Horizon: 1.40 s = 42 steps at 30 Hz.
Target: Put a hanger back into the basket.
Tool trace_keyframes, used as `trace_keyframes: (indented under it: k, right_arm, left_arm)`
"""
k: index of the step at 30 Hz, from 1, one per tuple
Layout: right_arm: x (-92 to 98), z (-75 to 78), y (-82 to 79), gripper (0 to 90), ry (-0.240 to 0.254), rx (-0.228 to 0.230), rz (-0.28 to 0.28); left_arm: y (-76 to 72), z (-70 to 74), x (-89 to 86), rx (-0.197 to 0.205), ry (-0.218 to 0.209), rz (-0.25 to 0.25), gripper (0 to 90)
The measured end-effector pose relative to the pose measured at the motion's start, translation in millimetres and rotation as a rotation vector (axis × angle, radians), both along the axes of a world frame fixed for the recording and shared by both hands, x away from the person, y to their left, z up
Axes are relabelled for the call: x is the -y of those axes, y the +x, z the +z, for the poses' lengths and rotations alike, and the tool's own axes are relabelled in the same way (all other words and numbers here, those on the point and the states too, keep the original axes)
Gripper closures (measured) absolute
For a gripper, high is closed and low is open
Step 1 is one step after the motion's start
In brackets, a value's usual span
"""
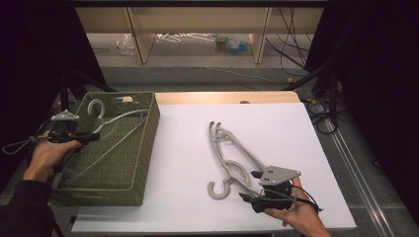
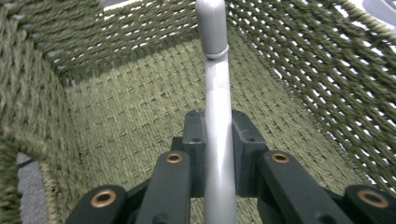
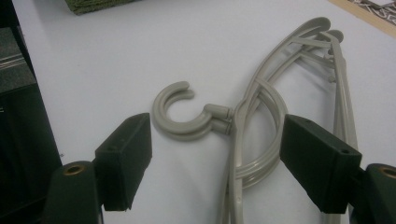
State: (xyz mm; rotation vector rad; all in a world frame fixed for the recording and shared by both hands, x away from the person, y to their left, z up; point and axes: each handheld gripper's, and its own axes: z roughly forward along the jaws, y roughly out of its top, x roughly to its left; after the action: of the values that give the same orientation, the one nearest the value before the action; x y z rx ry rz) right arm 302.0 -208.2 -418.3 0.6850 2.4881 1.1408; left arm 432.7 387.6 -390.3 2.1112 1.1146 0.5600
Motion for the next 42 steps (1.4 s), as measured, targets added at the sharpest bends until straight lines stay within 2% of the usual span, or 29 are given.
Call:
trace_keyframes:
  k: [1,2,5,7,10,12,13,14,15,16,17,20,21,22,23,25,26,27,28,29,30,32,34,37,39,42]
  right_arm:
    - [0.1,-0.1,0.1,26.4,0.000,0.000,0.000]
    - [0.1,0.0,-0.4,26.3,-0.001,-0.007,-0.004]
    - [-0.2,-0.2,0.2,26.3,0.000,-0.001,0.001]
    - [-0.6,-0.3,0.1,26.3,-0.001,-0.002,0.002]
    - [-1.1,-1.7,0.4,26.2,0.001,-0.002,0.003]
    - [-0.5,-1.7,0.5,25.4,-0.002,-0.009,0.003]
    - [-0.4,-1.6,0.2,25.1,-0.002,-0.014,-0.002]
    - [-0.1,-1.6,0.5,25.1,-0.002,-0.014,-0.005]
    - [0.3,-1.7,0.9,25.1,-0.001,-0.009,-0.004]
    - [0.5,-1.6,1.0,25.0,-0.001,-0.009,-0.005]
    - [0.6,-1.7,1.0,24.9,-0.001,-0.009,-0.006]
    - [0.5,-1.9,1.3,24.6,0.000,-0.010,-0.003]
    - [0.1,-2.0,1.2,24.6,0.002,-0.014,0.000]
    - [-0.1,-1.8,0.9,24.6,0.001,-0.017,-0.002]
    - [-0.4,-1.8,0.6,24.6,0.000,-0.019,-0.002]
    - [-1.1,-2.7,0.8,24.6,0.006,-0.012,-0.004]
    - [-0.4,-2.0,0.7,24.6,-0.002,-0.018,-0.003]
    - [-0.1,-2.1,1.1,24.7,0.000,-0.015,-0.001]
    - [0.2,-2.1,1.2,24.7,0.001,-0.013,-0.002]
    - [0.4,-2.2,1.4,24.7,0.001,-0.013,-0.005]
    - [0.6,-2.2,1.2,24.7,0.003,-0.020,-0.010]
    - [0.9,-2.7,2.0,24.6,0.001,-0.017,-0.012]
    - [0.8,-3.2,2.2,24.6,0.002,-0.019,-0.015]
    - [0.9,-3.3,2.1,24.7,0.002,-0.020,-0.015]
    - [1.8,-4.0,1.6,24.7,0.000,-0.032,-0.021]
    - [3.9,-6.4,3.7,24.7,-0.007,-0.031,-0.032]
  left_arm:
    - [-0.3,-1.1,0.1,-0.007,-0.001,0.008,77.4]
    - [-3.3,-2.4,1.7,-0.048,-0.008,0.048,77.2]
    - [-0.8,-8.8,-1.3,-0.046,0.035,0.041,75.8]
    - [-3.2,-13.6,0.0,-0.074,0.012,0.078,75.6]
    - [-4.2,-17.7,-0.6,-0.093,0.018,0.092,74.7]
    - [-3.9,-19.7,-1.5,-0.080,0.012,0.108,73.5]
    - [-2.5,-21.4,-3.7,-0.061,0.023,0.103,72.8]
    - [-1.0,-24.0,-5.2,-0.025,0.017,0.111,71.9]
    - [-2.2,-23.7,-6.9,-0.027,0.034,0.133,72.0]
    - [-1.6,-21.3,-9.8,-0.033,0.066,0.126,71.5]
    - [-4.0,-18.9,-12.0,-0.037,0.073,0.162,72.0]
    - [-6.8,-20.0,-13.4,-0.037,0.050,0.210,73.4]
    - [-5.1,-19.5,-16.0,-0.034,0.069,0.180,73.6]
    - [-5.4,-20.7,-16.7,-0.032,0.056,0.187,73.9]
    - [-5.4,-20.7,-17.9,-0.047,0.051,0.176,74.7]
    - [-4.6,-22.1,-19.0,-0.039,0.069,0.168,74.4]
    - [-6.4,-22.1,-18.1,-0.044,0.059,0.200,73.7]
    - [-7.1,-21.1,-18.7,-0.032,0.054,0.204,72.6]
    - [-9.6,-20.2,-17.0,-0.027,0.023,0.240,71.0]
    - [-11.9,-17.1,-17.3,-0.015,0.019,0.246,68.6]
    - [-15.0,-14.1,-16.4,-0.003,-0.008,0.256,67.0]
    - [-21.7,-6.0,-13.0,0.047,-0.059,0.264,63.1]
    - [-30.4,3.8,-5.9,0.096,-0.144,0.283,56.6]
    - [-44.5,19.5,2.0,0.149,-0.221,0.279,47.0]
    - [-53.8,27.1,9.9,0.183,-0.234,0.264,42.9]
    - [-68.8,32.7,27.3,0.212,-0.250,0.213,39.0]
